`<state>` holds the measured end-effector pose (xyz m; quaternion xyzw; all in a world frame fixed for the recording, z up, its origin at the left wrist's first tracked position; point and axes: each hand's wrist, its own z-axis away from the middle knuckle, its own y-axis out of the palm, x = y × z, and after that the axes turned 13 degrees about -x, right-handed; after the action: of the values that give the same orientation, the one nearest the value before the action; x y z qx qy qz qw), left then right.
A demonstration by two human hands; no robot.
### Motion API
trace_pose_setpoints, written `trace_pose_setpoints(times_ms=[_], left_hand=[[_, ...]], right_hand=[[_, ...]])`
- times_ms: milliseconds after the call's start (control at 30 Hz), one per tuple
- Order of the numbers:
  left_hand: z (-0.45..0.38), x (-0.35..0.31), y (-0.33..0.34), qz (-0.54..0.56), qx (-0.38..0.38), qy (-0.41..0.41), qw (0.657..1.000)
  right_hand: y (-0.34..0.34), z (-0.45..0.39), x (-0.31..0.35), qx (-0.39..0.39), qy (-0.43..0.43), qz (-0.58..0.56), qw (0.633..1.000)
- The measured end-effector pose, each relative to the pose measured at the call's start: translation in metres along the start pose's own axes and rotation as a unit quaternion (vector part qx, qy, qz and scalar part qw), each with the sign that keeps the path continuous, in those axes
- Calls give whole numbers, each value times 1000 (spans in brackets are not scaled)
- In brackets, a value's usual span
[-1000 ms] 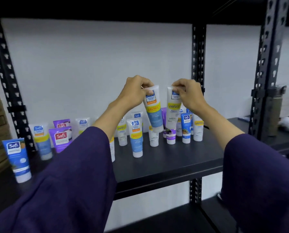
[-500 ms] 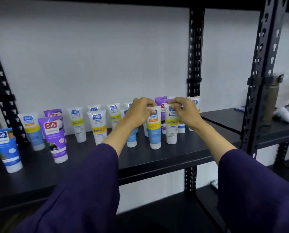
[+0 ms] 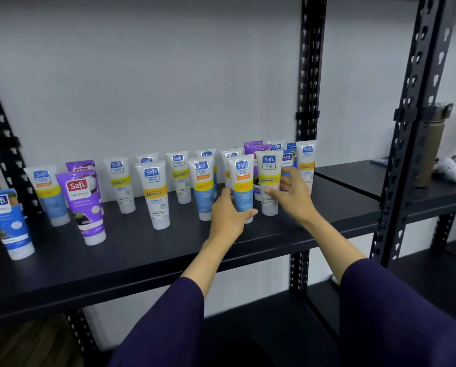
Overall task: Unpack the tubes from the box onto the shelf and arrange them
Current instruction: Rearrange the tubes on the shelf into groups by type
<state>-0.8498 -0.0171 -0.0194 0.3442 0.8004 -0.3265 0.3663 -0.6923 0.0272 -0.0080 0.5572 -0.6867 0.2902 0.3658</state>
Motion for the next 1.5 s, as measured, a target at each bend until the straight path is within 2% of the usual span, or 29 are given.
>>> trace_pose_setpoints(times_ms=[233, 500, 833, 1067, 1500], left_hand=[[-3, 12, 5, -72, -35, -3, 997], [-9, 14, 8, -143, -81, -30, 986], [-15, 20, 6, -127, -104, -57, 985], [-13, 20, 4, -92, -121, -73, 986], [-12, 18, 5, -118, -133, -83, 981]], right_hand=[[0, 1, -14, 15, 15, 108, 994], [6, -4, -19, 14, 25, 164, 986], [20, -9, -21, 12, 59, 206, 977], [35, -2, -11, -46, 43, 225, 972], [35, 1, -10, -20, 12, 259, 966]])
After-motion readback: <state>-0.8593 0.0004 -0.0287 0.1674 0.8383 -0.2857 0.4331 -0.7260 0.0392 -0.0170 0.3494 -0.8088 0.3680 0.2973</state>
